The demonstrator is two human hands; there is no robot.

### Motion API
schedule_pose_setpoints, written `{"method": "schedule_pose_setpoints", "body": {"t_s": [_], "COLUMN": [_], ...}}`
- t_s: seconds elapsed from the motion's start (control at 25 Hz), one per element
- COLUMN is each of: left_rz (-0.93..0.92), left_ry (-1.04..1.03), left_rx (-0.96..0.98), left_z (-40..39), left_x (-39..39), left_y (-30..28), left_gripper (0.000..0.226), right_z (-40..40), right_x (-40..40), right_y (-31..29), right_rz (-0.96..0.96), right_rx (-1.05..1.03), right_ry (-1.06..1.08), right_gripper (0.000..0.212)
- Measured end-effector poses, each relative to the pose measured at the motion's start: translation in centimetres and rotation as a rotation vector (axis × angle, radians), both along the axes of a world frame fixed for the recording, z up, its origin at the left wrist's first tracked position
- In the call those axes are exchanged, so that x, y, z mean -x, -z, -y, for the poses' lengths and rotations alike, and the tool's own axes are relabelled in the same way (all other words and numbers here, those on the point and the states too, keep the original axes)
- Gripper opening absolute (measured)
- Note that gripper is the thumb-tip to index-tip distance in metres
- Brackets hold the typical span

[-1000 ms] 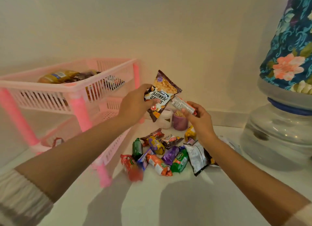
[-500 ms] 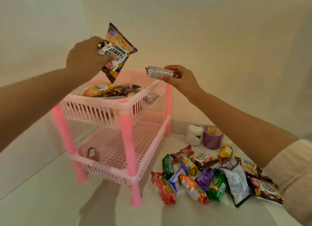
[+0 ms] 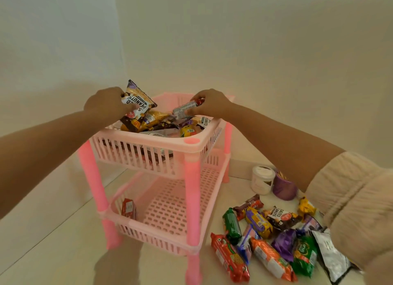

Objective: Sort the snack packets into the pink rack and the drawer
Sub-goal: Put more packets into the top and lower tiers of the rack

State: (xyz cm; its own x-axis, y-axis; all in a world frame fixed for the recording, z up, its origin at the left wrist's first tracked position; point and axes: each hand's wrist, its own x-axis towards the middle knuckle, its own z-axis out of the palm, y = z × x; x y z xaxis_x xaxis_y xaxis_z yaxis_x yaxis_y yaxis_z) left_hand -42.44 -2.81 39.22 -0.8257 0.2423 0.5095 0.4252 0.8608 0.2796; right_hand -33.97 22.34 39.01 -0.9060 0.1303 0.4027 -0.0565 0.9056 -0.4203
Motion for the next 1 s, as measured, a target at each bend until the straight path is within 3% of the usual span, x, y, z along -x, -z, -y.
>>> {"method": "schedule_pose_setpoints", "body": {"t_s": [0.36,0.68,0.84,1.0], "left_rz": [0.122,0.058,0.024,-0.192], "left_ry": [0.114,0.165,0.148,0.142], "left_rx": [0.061,0.058,0.062,0.109], "left_z": [-1.9,-3.0,-3.4,-5.7], "left_x": [3.2,0.9,-1.8,-6.7], "left_y": [0.3,-1.2,-1.4,-3.3], "left_gripper": [0.064,0.081,0.069,0.053], "right_z": [0.6,0.7,0.5,-0.1], "right_x": [0.6,-1.8,-3.3,-5.9], "right_y": [-0.1,0.5,0.9,0.7], "right_rz": [0.086,-0.2,-0.238,-0.244], "right_rx": [-0.035,0.424,0.451,0.505], "right_ry": [0.012,-0.079,-0.101,-0.15], "right_gripper": [0.051,0.043,0.043,0.044]}}
